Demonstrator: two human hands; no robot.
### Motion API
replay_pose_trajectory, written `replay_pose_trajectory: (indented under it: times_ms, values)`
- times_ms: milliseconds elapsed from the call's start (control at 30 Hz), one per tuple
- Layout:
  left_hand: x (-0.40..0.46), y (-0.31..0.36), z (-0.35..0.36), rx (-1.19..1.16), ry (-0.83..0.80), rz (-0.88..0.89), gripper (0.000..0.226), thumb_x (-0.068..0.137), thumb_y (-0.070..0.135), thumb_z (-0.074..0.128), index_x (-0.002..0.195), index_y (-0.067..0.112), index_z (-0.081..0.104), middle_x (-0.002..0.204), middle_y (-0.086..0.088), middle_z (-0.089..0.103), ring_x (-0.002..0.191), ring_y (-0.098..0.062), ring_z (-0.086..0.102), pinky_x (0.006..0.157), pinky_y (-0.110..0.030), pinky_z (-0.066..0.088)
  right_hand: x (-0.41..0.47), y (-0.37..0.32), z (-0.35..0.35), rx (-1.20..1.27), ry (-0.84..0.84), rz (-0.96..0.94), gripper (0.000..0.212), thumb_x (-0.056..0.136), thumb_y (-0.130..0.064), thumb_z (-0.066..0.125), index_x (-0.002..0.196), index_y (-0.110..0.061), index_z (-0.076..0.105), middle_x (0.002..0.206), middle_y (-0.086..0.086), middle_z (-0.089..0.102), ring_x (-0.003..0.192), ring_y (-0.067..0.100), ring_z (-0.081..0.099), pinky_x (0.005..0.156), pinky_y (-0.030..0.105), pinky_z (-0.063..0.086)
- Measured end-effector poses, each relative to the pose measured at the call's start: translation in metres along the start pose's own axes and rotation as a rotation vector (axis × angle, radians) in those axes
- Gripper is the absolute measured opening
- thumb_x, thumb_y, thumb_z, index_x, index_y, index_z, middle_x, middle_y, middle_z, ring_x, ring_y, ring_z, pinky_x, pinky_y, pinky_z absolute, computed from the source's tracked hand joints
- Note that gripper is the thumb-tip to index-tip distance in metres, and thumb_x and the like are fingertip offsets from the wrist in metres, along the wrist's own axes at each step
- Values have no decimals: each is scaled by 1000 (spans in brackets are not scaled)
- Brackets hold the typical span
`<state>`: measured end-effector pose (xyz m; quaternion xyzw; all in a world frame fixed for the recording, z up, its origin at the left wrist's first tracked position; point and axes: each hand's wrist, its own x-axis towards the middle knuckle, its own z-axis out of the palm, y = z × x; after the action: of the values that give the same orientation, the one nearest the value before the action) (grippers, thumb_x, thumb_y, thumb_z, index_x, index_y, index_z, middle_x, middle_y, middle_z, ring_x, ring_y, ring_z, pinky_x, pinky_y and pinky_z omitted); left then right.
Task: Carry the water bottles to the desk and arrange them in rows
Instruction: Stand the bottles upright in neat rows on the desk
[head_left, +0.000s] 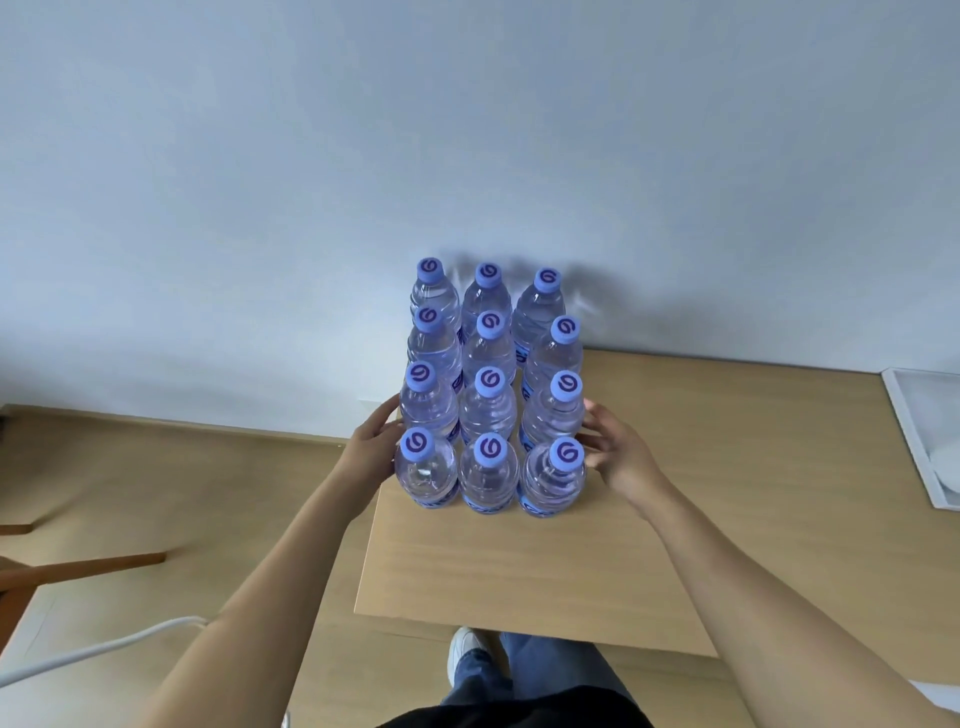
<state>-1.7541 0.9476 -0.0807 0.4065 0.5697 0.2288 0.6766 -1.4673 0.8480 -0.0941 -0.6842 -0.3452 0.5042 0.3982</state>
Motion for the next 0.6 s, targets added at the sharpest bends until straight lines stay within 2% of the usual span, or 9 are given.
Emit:
replay_pose_trajectory:
  times_ms: [67, 200, 300, 367, 500, 567, 600]
  values:
    - [3, 1, 0, -22, -11, -8, 41, 99, 6, 45, 126, 35, 53, 107, 0, 75, 87, -17, 71, 71, -32, 54, 2, 1, 0, -22, -19, -21, 74, 80, 31, 43, 141, -11, 46, 132, 14, 58, 106, 21, 61, 83, 15, 50]
    - [5, 1, 1, -19, 17, -14, 41, 99, 4, 41, 121, 34, 57, 102, -1, 76, 83, -18, 71, 67, -31, 54, 8, 1, 5, -22, -2, -15, 81, 76, 35, 37, 142, -14, 44, 124, 5, 60, 99, 12, 63, 76, 11, 50]
    - [8, -2, 2, -13, 34, -5, 42, 98, 3, 40, 124, 31, 58, 103, -2, 75, 85, -21, 70, 70, -33, 53, 12, 1, 6, -23, 3, 1, 88, 71, 38, 31, 131, -24, 45, 112, -7, 62, 93, -2, 63, 71, 10, 50]
    - [9, -3, 2, -12, 52, -5, 43, 97, 2, 41, 125, 30, 58, 103, -2, 76, 86, -22, 69, 70, -33, 52, 13, 2, 5, -20, -10, 11, 82, 72, 38, 35, 127, -21, 46, 110, -5, 63, 94, 3, 64, 72, 12, 51]
    - [10, 0, 0, -3, 61, -18, 41, 97, 5, 40, 121, 30, 61, 102, -2, 75, 76, -19, 69, 59, -28, 52, 15, 4, 3, 41, -3, 45, 62, 77, 35, 47, 127, -1, 43, 119, 15, 59, 103, 25, 60, 81, 20, 51]
    - [12, 5, -1, -13, 83, -36, 39, 97, 4, 39, 115, 26, 65, 93, 0, 76, 69, -16, 69, 53, -25, 52, 17, 2, 1, 19, -45, 44, 59, 75, 36, 48, 120, -2, 48, 121, 18, 58, 109, 29, 58, 89, 27, 50]
    - [14, 8, -2, -29, 94, -48, 38, 96, 3, 38, 114, 21, 66, 92, -2, 75, 70, -17, 69, 55, -27, 54, 18, 1, -2, -4, -75, 48, 58, 74, 36, 48, 116, -3, 50, 120, 17, 58, 111, 29, 57, 92, 29, 49]
